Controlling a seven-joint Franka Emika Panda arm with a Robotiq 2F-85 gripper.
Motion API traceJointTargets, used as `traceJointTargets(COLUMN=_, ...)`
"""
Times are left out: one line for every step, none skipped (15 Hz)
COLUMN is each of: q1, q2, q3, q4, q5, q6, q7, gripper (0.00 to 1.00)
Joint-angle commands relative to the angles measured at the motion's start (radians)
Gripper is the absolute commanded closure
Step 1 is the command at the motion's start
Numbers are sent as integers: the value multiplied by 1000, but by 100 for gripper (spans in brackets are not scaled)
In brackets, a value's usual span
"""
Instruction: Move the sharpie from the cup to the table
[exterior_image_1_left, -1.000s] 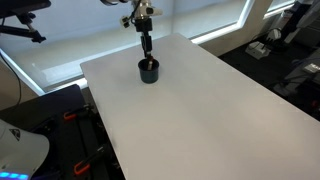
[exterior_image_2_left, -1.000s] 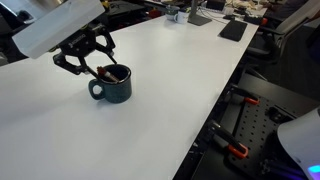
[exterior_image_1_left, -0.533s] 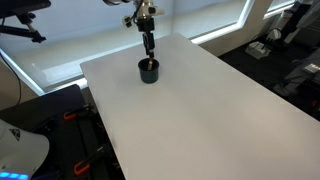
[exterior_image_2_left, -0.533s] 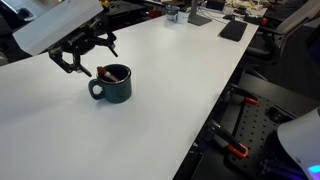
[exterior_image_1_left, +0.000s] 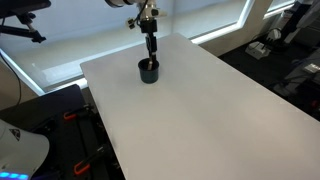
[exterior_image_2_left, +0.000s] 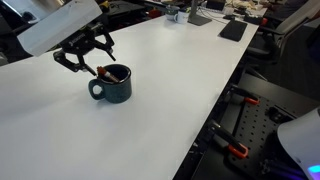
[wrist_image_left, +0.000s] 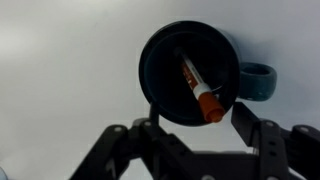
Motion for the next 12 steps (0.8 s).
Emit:
traceJointTargets(q1=16, q2=15, q3=-18, q4=28, q5=4, q6=-4, q7=-3, gripper=56)
traceJointTargets(q1=16, q2=15, q3=-19, q4=29, q5=4, q6=-4, q7=-2, gripper=63)
traceJointTargets(q1=16, q2=16, q3=-19, q4=31, q5=5, q6=-4, q7=-3, gripper=72)
traceJointTargets(q1=17, q2=16, q3=-19, q4=31, q5=4, q6=-4, q7=-2, gripper=78)
traceJointTargets(q1=17, q2=17, q3=-20, q4=32, q5=4, q6=-3, q7=-1, gripper=87)
traceJointTargets(q1=17, q2=18, q3=-20, q4=32, q5=4, q6=-3, q7=0, gripper=94)
traceJointTargets(q1=18, q2=19, q3=-22, q4=32, q5=2, q6=-3, q7=3, gripper=100)
traceJointTargets(q1=18, q2=19, q3=-23, q4=33, q5=3, q6=-4, q7=4, gripper=98)
traceJointTargets(q1=17, q2=19, q3=-24, q4=32, q5=2, q6=-4, q7=3, gripper=95)
traceJointTargets(q1=17, q2=19, q3=-25, q4=32, q5=2, q6=-2, q7=4, gripper=95)
traceJointTargets(q1=16, q2=18, q3=-25, q4=31, q5=5, q6=-2, q7=2, gripper=95)
traceJointTargets(q1=15, q2=16, q3=-24, q4=30, q5=6, q6=-1, q7=-1, gripper=95)
